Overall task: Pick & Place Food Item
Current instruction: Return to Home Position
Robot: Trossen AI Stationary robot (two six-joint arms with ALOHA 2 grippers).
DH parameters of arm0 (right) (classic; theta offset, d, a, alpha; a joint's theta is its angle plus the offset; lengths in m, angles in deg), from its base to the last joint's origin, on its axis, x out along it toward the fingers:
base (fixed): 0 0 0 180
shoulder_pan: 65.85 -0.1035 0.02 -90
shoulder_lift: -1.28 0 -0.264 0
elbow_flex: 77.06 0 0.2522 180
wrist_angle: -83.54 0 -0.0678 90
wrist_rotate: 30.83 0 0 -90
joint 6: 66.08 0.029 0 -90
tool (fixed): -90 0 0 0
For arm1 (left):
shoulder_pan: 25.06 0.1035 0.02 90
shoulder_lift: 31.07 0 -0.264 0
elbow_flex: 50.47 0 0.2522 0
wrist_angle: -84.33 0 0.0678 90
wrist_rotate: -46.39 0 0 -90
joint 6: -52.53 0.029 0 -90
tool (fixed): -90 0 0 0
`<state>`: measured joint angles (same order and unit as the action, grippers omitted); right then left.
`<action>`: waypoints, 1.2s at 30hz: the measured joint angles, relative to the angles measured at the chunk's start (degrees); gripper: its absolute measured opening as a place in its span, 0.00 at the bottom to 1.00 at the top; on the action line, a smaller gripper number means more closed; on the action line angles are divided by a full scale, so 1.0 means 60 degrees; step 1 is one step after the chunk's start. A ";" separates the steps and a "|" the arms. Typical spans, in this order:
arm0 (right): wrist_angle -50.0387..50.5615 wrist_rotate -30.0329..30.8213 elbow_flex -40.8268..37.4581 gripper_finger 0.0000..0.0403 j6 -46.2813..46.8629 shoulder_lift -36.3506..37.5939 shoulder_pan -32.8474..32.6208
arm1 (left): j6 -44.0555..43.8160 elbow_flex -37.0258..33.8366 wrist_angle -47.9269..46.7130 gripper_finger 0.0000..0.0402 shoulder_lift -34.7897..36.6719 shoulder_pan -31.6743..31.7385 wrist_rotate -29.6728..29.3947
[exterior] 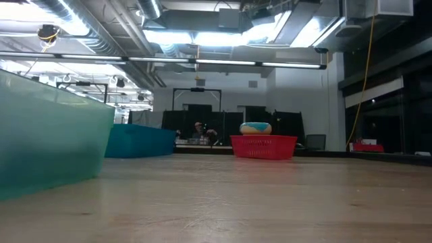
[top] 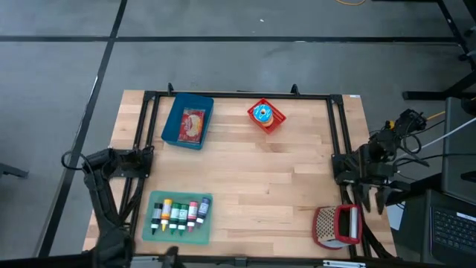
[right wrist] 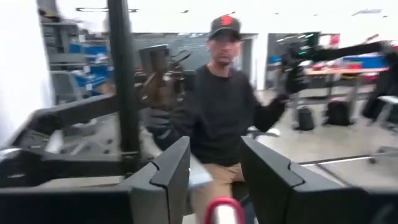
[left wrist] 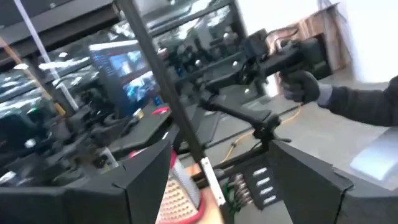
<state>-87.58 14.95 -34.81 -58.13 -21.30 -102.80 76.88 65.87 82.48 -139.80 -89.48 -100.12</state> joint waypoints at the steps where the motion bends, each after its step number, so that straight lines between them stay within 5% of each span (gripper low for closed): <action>1: 0.0246 -0.0230 0.0148 0.35 0.0037 0.0036 0.0017 | -0.0137 0.0000 -0.0280 0.66 0.0139 -0.0031 -0.0166; 6: 0.3705 -0.0959 0.1559 0.35 -0.1333 0.0903 0.0252 | -0.1880 0.0002 -0.2853 0.66 0.1384 0.0106 0.1206; 16: 0.7849 0.5855 0.2554 0.35 -0.0868 0.3082 0.0377 | -0.3512 0.0002 -0.5854 0.66 0.2795 0.0777 0.0853; 22: 0.8398 0.6667 0.2328 0.35 -0.0971 0.3755 0.0266 | -0.3553 -0.0096 -0.6542 0.66 0.3423 0.1393 0.1386; 26: 0.8107 0.7449 0.2010 0.35 -0.0628 0.3764 0.0344 | -0.3049 -0.1961 -0.4709 0.66 0.4256 0.2095 0.2868; 30: 0.7065 0.7398 0.1469 0.35 -0.0910 0.3766 0.0358 | -0.2302 -0.5701 -0.0670 0.66 0.5667 0.2721 0.4391; 36: 0.5824 0.7394 0.0382 0.35 -0.0975 0.3766 0.0351 | -0.2289 -1.1363 0.4935 0.66 0.7541 0.2744 0.4604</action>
<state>-52.63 59.31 -32.52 -63.98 1.30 -100.70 63.14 -2.31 112.09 -94.56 -73.01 -72.50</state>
